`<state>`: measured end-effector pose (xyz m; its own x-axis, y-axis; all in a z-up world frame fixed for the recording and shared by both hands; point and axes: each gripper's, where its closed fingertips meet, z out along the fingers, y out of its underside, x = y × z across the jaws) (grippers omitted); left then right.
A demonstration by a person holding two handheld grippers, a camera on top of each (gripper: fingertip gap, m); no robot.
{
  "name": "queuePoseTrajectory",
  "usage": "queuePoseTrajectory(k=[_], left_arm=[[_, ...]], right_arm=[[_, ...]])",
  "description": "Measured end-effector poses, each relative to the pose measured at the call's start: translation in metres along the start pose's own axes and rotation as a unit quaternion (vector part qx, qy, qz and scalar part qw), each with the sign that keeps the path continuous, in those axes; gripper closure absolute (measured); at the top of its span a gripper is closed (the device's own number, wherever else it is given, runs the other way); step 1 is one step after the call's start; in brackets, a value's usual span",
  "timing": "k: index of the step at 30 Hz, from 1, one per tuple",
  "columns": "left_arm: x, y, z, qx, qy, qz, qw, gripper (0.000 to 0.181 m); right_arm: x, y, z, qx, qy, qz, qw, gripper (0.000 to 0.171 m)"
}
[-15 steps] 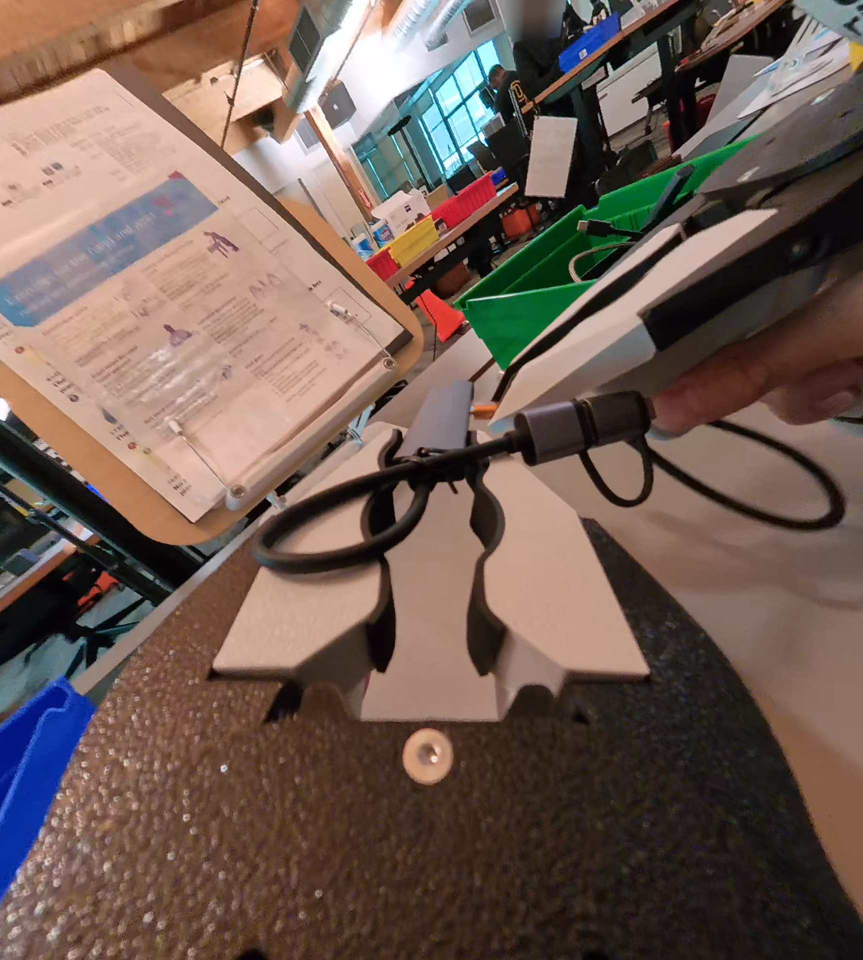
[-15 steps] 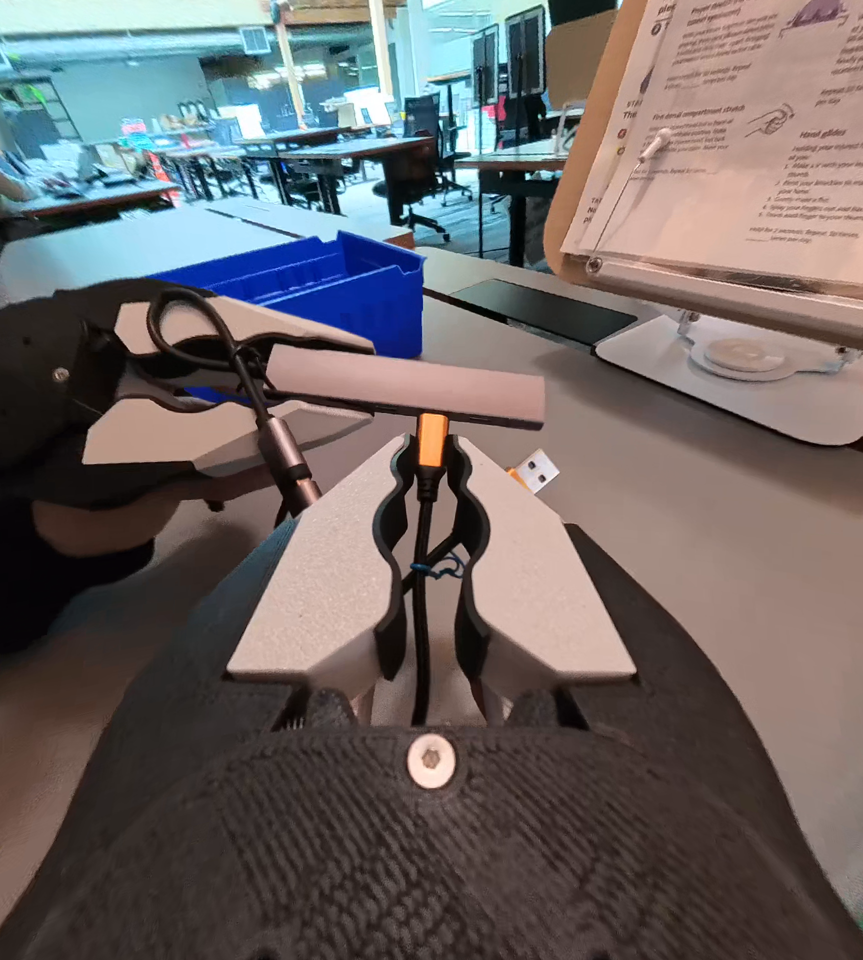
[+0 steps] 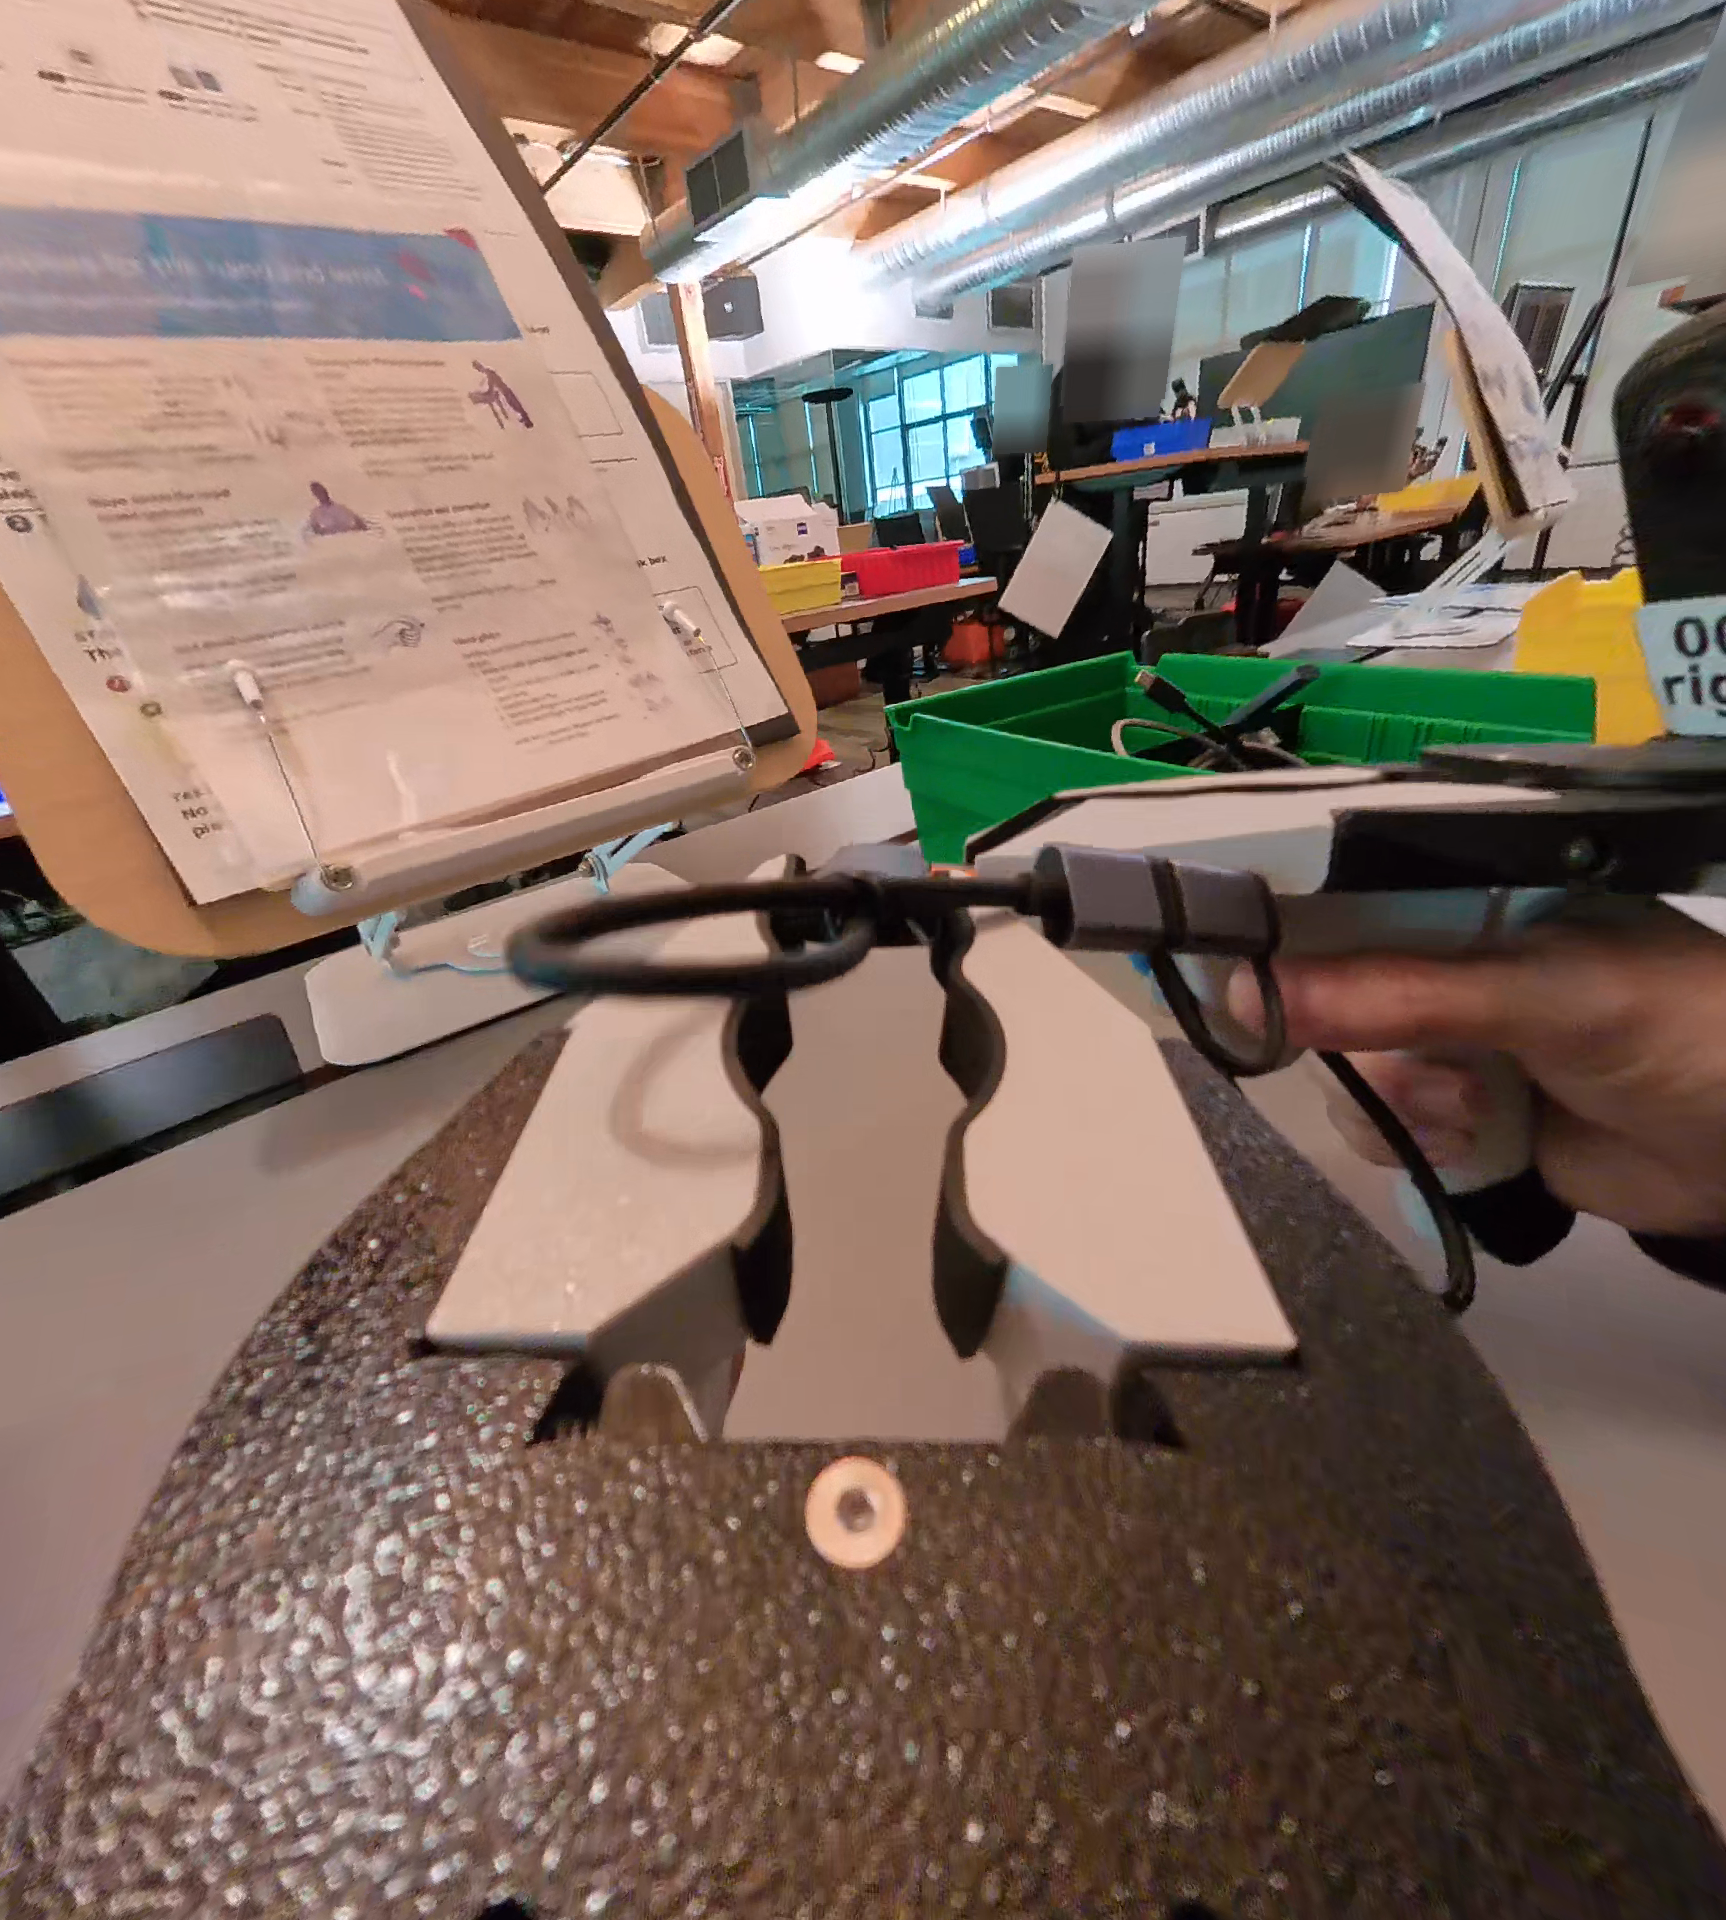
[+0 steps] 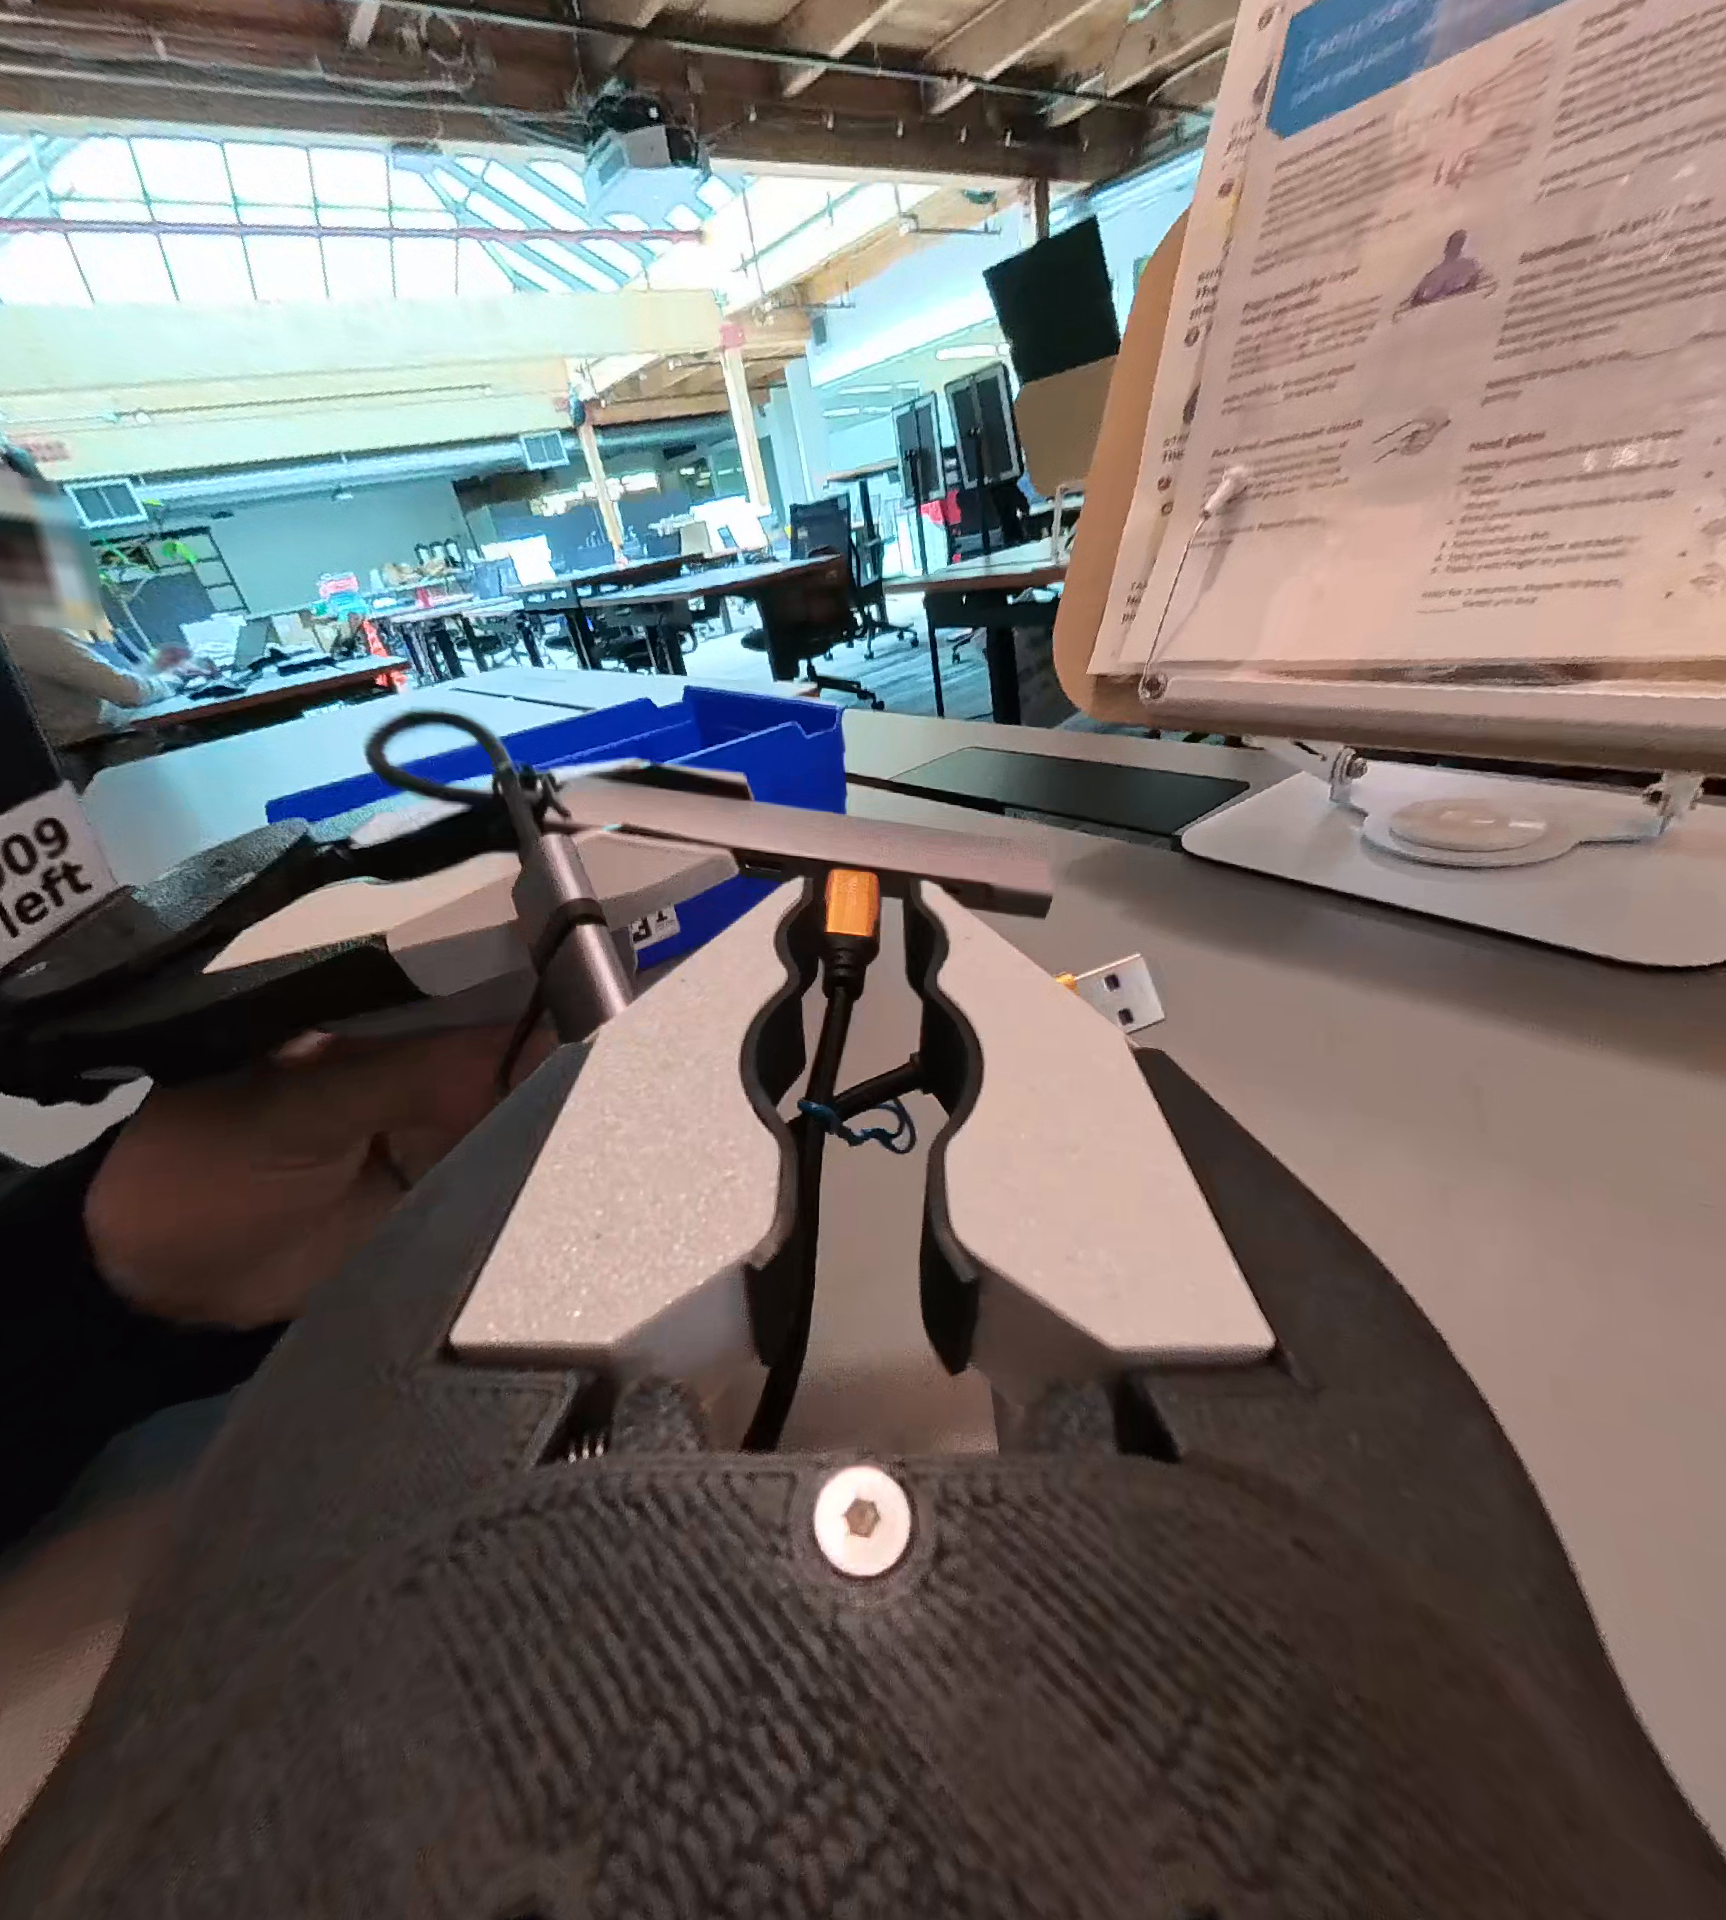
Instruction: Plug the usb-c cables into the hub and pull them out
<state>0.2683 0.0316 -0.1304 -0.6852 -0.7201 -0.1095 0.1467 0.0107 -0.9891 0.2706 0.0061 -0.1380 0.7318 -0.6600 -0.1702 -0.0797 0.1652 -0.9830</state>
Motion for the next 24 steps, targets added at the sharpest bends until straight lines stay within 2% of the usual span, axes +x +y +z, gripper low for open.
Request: queuePoseTrajectory(k=[5, 11, 17, 24], left_arm=[[-0.001, 0.001, 0.000, -0.001, 0.002, -0.002, 1.000, 0.159], [0.000, -0.001, -0.002, -0.006, 0.002, 0.051, 0.999, 0.159], [0.000, -0.005, -0.005, 0.005, 0.006, 0.056, 0.998, 0.159], [-0.002, -0.003, -0.004, 0.017, 0.027, -0.018, 0.999, 0.159]], right_arm=[[-0.001, 0.007, 0.003, -0.008, -0.002, -0.001, 1.000, 0.156], [-0.004, 0.018, 0.007, -0.035, -0.006, -0.005, 0.999, 0.157], [-0.008, 0.009, 0.007, -0.002, -0.009, -0.002, 1.000, 0.160], [-0.009, 0.006, 0.007, 0.015, -0.012, 0.018, 1.000, 0.159]])
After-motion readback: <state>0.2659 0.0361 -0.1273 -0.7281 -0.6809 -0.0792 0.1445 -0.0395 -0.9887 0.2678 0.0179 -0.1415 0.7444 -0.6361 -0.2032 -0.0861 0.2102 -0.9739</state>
